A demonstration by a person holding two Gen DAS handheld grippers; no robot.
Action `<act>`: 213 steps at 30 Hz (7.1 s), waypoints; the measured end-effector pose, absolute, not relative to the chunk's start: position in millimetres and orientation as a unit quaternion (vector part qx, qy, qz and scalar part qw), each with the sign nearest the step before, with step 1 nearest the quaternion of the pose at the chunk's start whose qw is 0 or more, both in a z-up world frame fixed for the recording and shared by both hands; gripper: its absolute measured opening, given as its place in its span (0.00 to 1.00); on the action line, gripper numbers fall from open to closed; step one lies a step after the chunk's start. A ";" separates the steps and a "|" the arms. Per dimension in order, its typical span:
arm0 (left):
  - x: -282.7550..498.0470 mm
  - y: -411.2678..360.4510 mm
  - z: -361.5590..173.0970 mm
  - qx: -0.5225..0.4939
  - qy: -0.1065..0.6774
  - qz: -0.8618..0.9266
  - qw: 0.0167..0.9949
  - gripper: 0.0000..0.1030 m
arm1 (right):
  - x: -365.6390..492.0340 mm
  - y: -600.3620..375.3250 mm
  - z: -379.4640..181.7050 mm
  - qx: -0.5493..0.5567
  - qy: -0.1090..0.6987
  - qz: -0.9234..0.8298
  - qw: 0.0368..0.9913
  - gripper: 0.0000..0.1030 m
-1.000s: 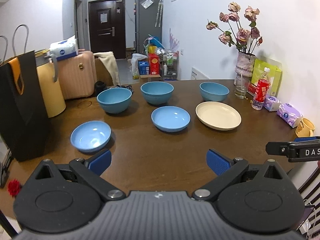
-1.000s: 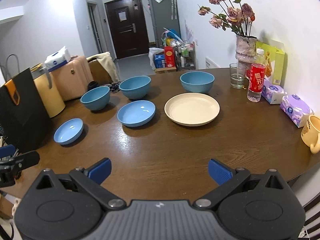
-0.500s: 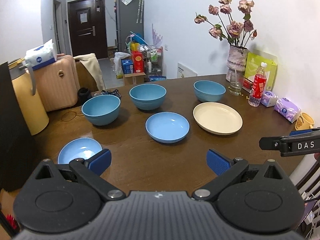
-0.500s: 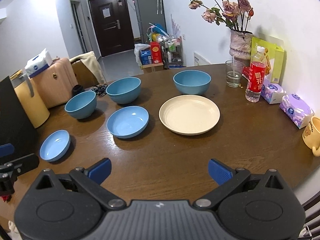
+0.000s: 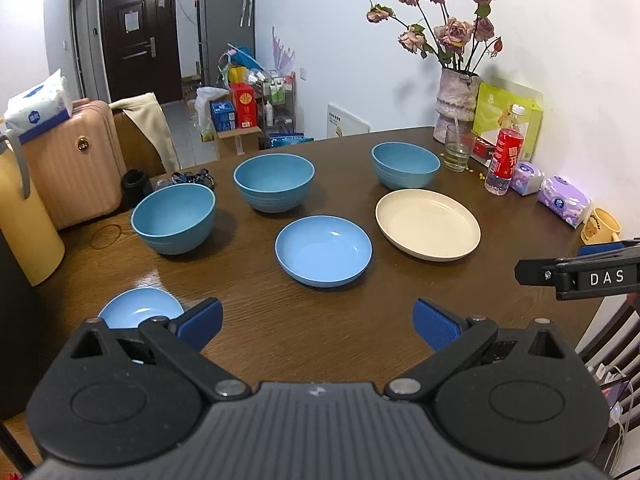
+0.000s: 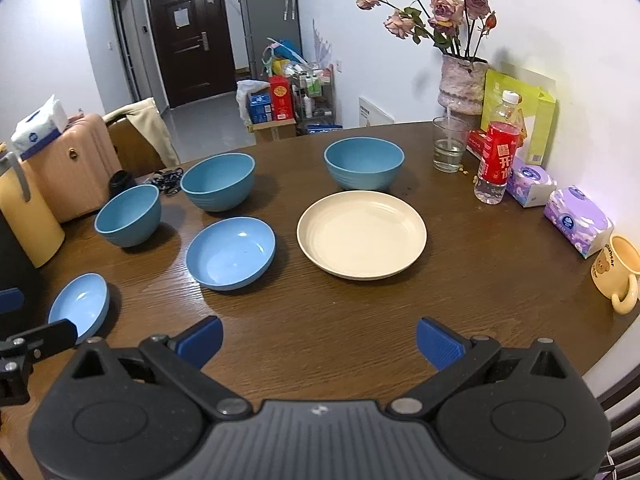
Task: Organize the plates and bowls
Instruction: 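Move both grippers toward the rim of the cream plate, then close the left gripper on the cream plate rim while the right gripper also clamps it, then lift and carry the cream plate with both grippers toward the blue plates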
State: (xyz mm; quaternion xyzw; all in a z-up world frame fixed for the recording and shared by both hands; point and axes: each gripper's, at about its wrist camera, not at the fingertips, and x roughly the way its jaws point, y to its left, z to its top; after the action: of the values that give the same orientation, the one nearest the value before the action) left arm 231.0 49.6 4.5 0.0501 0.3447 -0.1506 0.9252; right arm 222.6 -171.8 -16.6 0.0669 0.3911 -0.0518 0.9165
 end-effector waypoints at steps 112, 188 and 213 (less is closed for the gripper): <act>548.7 -159.3 -155.5 -0.022 0.567 -0.077 0.819 0.24 | 488.9 -383.2 -180.5 0.136 0.510 -0.033 0.848 0.27; 325.8 56.8 -72.4 -0.063 0.515 0.004 0.855 0.22 | 315.6 -170.5 -92.1 0.050 0.466 0.139 0.873 0.12; 302.9 131.3 -125.8 -0.084 0.538 0.055 0.837 0.22 | 318.9 -88.7 -137.3 0.017 0.517 0.168 0.839 0.12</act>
State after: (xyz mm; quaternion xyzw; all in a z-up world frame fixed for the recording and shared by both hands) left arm 302.9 131.3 -125.8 -0.0841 0.5382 0.0550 0.8368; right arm 318.9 -88.7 -137.3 0.0175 0.5167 0.1677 0.8394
